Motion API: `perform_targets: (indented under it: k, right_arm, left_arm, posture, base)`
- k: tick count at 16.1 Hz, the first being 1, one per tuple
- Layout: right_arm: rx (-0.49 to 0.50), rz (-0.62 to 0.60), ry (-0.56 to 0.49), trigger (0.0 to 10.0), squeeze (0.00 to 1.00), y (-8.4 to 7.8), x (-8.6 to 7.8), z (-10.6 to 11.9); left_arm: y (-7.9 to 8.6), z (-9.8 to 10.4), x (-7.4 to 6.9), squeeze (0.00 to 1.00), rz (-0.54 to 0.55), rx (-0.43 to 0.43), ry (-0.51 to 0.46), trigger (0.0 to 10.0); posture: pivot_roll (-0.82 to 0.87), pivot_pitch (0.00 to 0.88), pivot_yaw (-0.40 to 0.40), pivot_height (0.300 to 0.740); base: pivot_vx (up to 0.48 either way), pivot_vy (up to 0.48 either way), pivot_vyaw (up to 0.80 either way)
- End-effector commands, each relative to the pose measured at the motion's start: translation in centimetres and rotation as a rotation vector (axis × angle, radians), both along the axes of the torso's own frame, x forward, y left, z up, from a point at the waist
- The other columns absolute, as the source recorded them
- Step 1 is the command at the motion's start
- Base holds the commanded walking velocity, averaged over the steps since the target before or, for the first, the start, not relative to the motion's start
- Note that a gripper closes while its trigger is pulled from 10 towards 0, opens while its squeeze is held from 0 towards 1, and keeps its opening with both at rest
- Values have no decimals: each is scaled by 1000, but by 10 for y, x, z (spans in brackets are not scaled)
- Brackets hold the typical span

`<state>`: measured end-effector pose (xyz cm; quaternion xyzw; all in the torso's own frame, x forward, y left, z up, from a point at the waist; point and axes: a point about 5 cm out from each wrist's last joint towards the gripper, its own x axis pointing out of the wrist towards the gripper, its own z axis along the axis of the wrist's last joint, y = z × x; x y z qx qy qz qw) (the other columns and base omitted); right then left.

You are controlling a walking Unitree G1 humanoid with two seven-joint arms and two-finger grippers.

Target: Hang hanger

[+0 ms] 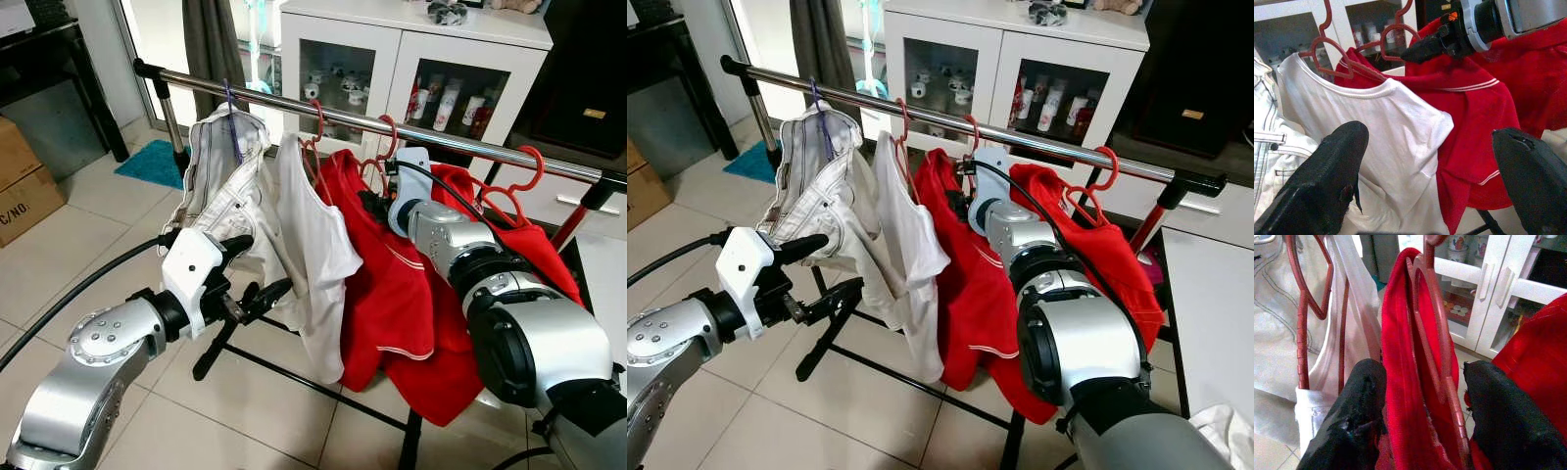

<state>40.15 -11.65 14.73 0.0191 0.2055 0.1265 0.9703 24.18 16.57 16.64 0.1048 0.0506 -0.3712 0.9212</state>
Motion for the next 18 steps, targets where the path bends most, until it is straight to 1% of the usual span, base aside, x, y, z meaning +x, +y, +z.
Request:
perform_targets:
  k: [1, 5, 8, 14, 18]
  right_arm:
    - [-1, -15, -24, 0, 0, -3, 4, 9]
    - [-1, -37, -28, 0, 0, -3, 4, 9]
    - [4, -37, -27, 0, 0, 1, 3, 7]
    - [3, -34, -22, 0, 0, 6, 1, 3]
    - [23, -31, -19, 0, 0, 5, 1, 1]
  left_arm:
    - [-1, 3, 2, 396, -1, -1, -14, 10000]
    - [-1, 2, 1, 396, 2, -1, -14, 10000]
    - [0, 2, 1, 396, 4, 0, -16, 10000]
    - [2, 2, -1, 396, 5, 8, -16, 10000]
    - [1, 2, 1, 392, -2, 9, -17, 10000]
  posture:
    - [-23, 0, -28, 740]
    - [-19, 0, -32, 740]
    - [-14, 0, -37, 740]
    - [-5, 0, -38, 740]
    - [-10, 0, -28, 740]
  base:
    - [0, 0, 0]
    - [0, 0, 0]
    - [0, 0, 0]
    - [0, 0, 0]
    - [0, 0, 0]
